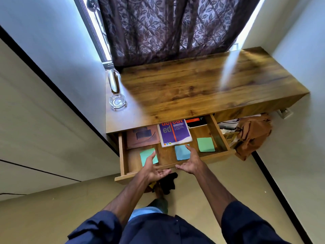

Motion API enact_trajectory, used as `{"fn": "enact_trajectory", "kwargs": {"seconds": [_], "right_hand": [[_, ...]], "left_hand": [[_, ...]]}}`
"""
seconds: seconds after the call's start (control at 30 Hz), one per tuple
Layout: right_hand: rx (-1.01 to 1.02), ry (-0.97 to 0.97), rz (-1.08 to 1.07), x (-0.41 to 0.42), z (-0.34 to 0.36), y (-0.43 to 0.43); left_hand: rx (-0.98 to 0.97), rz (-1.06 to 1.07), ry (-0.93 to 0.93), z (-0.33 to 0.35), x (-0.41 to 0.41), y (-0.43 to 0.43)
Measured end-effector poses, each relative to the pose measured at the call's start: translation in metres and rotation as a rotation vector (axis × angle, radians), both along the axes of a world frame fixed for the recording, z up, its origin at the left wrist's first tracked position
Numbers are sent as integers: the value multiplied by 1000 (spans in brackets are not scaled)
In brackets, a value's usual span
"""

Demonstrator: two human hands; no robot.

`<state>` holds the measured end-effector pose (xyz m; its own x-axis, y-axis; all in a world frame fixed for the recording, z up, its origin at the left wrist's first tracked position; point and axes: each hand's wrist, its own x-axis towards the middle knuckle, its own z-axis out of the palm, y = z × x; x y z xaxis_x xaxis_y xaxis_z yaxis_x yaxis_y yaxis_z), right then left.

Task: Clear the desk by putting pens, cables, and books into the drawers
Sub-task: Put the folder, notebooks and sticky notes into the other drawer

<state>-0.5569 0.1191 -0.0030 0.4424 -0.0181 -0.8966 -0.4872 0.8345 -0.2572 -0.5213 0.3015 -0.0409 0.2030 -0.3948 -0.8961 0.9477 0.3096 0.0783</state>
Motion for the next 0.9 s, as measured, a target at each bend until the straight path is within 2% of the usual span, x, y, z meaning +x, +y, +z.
{"fn": "enact_trajectory", "kwargs": {"seconds": [0.33, 0.6, 0.73, 0.9], "right_hand": [[28, 24, -111, 132, -18, -11], [106, 84, -120, 226, -20, -26], [65, 74, -71, 248, -32, -23], [48, 6, -42, 239, -36, -24]], "left_hand": [[-10, 66, -28, -3, 129, -9], [-55, 146, -87, -11, 206, -11], [-53, 253, -72, -11, 223, -18], [-46, 267, -80, -19, 223, -17]]}}
